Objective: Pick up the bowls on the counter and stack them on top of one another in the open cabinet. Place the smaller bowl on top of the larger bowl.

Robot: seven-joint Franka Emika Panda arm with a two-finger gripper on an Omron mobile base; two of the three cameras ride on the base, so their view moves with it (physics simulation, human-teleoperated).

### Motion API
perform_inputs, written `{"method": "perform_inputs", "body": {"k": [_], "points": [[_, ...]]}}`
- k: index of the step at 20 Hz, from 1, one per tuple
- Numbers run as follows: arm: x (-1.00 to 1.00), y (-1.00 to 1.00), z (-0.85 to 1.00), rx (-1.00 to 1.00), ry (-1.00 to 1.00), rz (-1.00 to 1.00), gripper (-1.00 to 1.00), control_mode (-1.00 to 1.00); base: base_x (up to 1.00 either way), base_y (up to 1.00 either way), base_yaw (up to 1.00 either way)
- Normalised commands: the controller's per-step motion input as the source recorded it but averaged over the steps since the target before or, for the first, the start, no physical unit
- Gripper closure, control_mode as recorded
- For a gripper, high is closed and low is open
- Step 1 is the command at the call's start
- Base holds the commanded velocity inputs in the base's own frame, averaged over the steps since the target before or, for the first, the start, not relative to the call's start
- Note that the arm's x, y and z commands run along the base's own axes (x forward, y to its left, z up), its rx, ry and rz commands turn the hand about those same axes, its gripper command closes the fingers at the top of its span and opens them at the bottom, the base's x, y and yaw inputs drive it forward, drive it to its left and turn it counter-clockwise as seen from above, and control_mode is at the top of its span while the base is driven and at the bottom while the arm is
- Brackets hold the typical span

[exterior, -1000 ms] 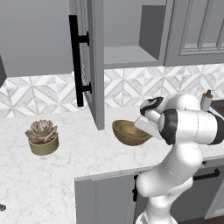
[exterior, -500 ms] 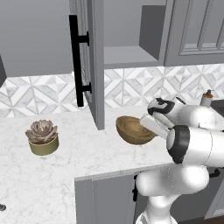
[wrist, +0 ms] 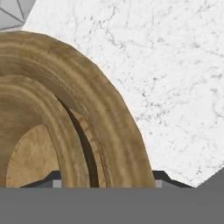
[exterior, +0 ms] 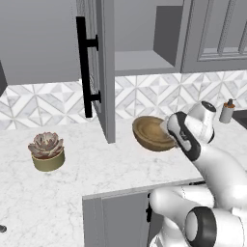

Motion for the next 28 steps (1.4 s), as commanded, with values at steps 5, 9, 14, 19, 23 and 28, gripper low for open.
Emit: {"method": "perform_inputs", "body": {"k": [5, 9, 14, 19, 23, 28], "points": [[-0.54, -0.02, 1.00, 0.00, 0.04, -0.44, 1.00, -1.00, 0.00, 0.00, 0.00], [-0.62, 0.00, 1.00, -0.04, -0.02, -0.25, 1.00, -1.00, 0.00, 0.00, 0.00], [-0.52, 0.00, 1.00, -0.05, -0.09, -0.07, 1.00, -1.00, 0.00, 0.00, 0.00], [-0.20, 0.01, 1.00, -0.08, -0.15, 0.00, 1.00, -1.00, 0.00, 0.00, 0.00], [0.00, 0.05, 1.00, -0.01, -0.16, 0.00, 1.00, -1.00, 0.00, 0.00, 0.00], [0.03, 0.03, 0.90, 0.00, -0.05, 0.00, 1.00, -1.00, 0.00, 0.00, 0.00]]}}
